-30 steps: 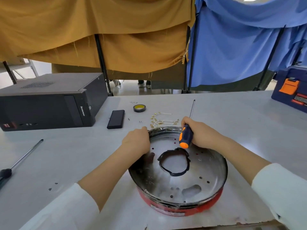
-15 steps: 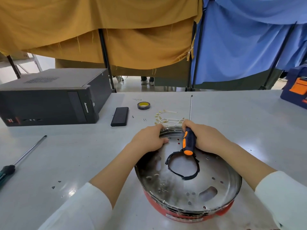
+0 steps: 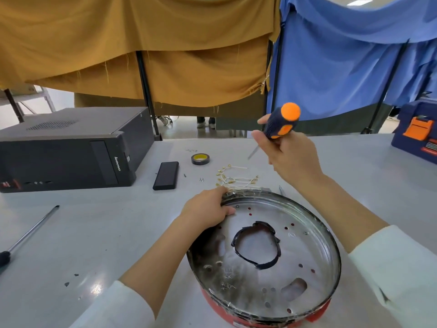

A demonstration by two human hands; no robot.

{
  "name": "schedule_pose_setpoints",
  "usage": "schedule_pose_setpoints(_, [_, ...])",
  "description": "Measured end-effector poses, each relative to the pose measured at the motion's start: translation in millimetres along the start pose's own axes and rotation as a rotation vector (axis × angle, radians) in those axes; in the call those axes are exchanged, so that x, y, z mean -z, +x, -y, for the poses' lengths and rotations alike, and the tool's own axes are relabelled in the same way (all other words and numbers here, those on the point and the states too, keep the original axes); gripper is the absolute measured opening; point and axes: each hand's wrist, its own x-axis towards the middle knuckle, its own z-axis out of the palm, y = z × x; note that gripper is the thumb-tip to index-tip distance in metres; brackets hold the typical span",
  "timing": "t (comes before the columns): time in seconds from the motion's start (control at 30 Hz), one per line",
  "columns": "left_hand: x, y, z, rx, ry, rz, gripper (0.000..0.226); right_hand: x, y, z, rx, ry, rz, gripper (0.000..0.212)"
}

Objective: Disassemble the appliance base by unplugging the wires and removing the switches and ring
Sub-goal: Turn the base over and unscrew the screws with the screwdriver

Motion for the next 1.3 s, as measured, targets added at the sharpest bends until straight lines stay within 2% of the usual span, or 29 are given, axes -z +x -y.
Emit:
schedule_pose_setpoints(0.07, [-1.0,0.2,0.5,-0.002,0.023,0.001,0.052,-3.4,0.1,12.3,0.04,-0.054,-0.146,0.053])
schedule_pose_setpoints(0.13, [-2.2,0.6,1.0,-0.002,0.037,0.0,0.053,-13.5,-7.9,20.5,0.033,0.075,-0.237,0.038])
schedule_pose_setpoints(0.27, [-4.1,2.3,3.6,0.017,0.01,-0.004,0.054,-28.6,-23.9,16.0,0.045,0.297,-0.342,0.053])
schedule_pose_setpoints(0.37, [-4.1,3.8,4.3,0.02,-0.01,0.001,0.053,-24.5,-27.1,17.4,-0.028,0.569,-0.358,0.048])
schedule_pose_setpoints(0.47, [-3.8,4.6,4.0,0.02,-0.02,0.003,0.05,-25.1,-31.9,17.1,0.025,0.528,-0.357,0.045])
schedule_pose_setpoints(0.63, [-3.0,4.4,3.0,0.01,-0.022,0.001,0.048,-23.4,-30.3,16.4,0.068,0.469,-0.351,0.052])
schedule_pose_setpoints(0.8, [-3.7,4.5,3.6,0.015,-0.021,0.002,0.049,-19.5,-30.9,18.1,0.083,0.526,-0.392,0.039])
schedule_pose_setpoints(0.9, [-3.6,4.0,3.5,0.017,-0.023,0.006,0.052,-21.1,-30.7,17.0,0.108,0.49,-0.38,0.038])
schedule_pose_setpoints(1.3, [-2.9,2.3,2.1,0.022,-0.007,0.002,0.052,-28.0,-31.2,11.7,0.056,0.456,-0.297,0.033])
